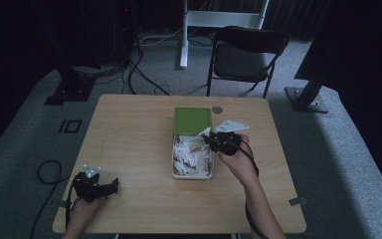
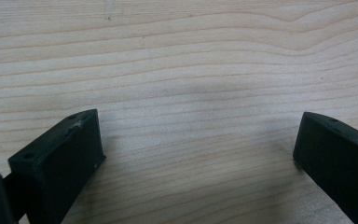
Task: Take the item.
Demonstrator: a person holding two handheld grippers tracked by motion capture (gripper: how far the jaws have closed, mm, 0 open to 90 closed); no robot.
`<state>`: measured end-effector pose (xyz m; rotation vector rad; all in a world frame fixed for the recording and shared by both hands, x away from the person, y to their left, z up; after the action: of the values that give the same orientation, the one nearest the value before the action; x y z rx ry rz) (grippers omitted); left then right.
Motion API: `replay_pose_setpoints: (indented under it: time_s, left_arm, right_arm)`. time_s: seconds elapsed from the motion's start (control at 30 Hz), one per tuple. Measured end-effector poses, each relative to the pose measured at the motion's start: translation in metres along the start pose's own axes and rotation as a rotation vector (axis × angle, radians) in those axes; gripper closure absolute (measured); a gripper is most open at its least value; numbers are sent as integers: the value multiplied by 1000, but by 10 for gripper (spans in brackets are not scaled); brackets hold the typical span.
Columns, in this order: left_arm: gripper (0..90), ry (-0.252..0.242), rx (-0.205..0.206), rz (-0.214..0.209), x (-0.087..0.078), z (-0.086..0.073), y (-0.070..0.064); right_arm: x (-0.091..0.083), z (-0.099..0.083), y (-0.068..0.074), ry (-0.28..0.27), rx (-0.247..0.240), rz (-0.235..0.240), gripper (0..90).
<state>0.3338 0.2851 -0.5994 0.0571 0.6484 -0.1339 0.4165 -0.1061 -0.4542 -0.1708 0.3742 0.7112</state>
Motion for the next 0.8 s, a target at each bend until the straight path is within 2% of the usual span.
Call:
replay_pose_setpoints:
  time_s: [0.4, 0.57, 0.8]
  left_arm:
    - [21, 0, 0, 0, 0, 0, 0]
    - [21, 0, -2, 0, 0, 0, 0]
    - [21, 1, 0, 0, 0, 0, 0]
  right_arm:
    - [-14, -10, -34, -13, 41, -100, 756]
    - [-20, -13, -50, -29, 71, -162, 756]
    - [-24, -25, -67, -18, 85, -217, 756]
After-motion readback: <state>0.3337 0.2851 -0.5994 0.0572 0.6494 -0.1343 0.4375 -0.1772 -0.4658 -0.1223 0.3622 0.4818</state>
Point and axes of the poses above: each handheld gripper's, and its own axes: x roughly forward along the jaws, z roughly out of its top, y roughly to its left, the point moved 7 cm from there along x, roughly forward along the jaws, and after that the axes turned 9 degrees about -y, right-handed, at the moved point
